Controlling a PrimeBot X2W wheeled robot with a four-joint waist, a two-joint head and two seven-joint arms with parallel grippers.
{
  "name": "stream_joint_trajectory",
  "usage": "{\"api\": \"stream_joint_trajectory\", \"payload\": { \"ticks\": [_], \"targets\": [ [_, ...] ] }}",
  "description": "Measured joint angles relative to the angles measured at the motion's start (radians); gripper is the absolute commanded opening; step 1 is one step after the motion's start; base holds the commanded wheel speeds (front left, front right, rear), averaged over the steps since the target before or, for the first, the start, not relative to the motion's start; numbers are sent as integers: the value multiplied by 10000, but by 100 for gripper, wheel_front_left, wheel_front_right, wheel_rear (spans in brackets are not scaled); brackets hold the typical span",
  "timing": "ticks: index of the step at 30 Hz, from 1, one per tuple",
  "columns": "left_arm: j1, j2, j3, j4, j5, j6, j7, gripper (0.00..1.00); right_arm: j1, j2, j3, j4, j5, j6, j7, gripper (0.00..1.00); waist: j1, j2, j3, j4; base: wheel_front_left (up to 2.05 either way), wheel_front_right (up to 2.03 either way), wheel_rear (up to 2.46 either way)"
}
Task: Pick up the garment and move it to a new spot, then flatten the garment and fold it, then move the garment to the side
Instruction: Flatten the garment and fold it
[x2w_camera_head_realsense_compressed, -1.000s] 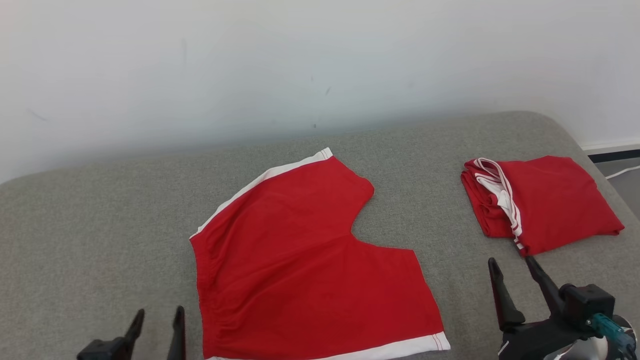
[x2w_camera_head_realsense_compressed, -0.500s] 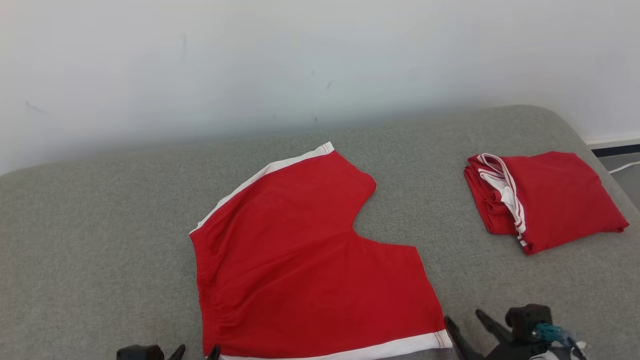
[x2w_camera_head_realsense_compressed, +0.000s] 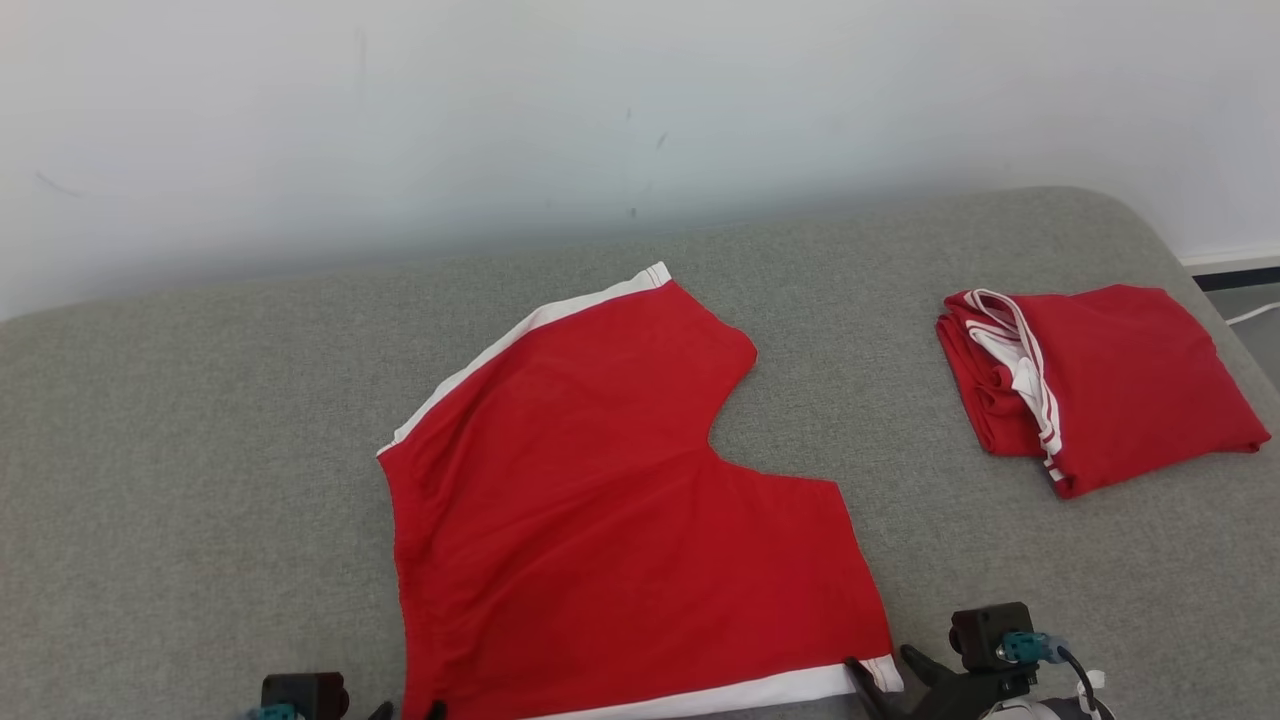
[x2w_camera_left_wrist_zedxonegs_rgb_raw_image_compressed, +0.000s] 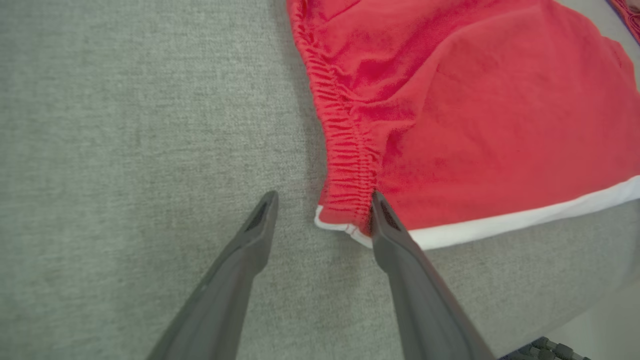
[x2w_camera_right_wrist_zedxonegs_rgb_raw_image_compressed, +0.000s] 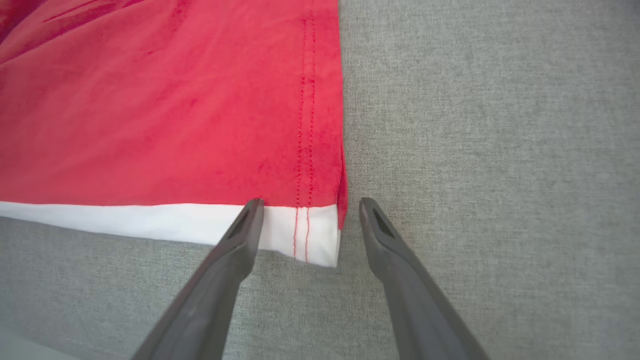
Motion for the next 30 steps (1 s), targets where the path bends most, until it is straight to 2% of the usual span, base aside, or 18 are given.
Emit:
{"api": "stream_joint_trajectory", "payload": {
  "ticks": [1, 2, 3, 19, 30],
  "targets": [
    [-52, -4, -12, 84, 0, -4, 8, 23, -62, 58, 19, 92, 0, 0, 0, 48, 0, 0, 17, -5, 0, 0, 0],
    [-133, -6, -31, 165, 0, -38, 42, 0, -109, 107, 25, 165, 0, 0, -6, 14, 0, 0, 30, -7, 0, 0, 0],
    [-222, -36, -44, 234, 0, -82, 50, 0, -124, 192, 29, 276, 2, 4, -10, 0, 0, 1, 46, -5, 0, 0, 0],
    [-356, -199, -15, 606, -12, -88, -117, 0, -343, 165, -82, 717, 247, 376, -274, 0, 0, 0, 5, 36, 0, 0, 0],
    [-354, -207, 182, 0, -12, 15, -673, 0, -338, -121, -604, -184, 380, 617, -1039, 0, 0, 0, 25, 9, 0, 0, 0]
  ]
}}
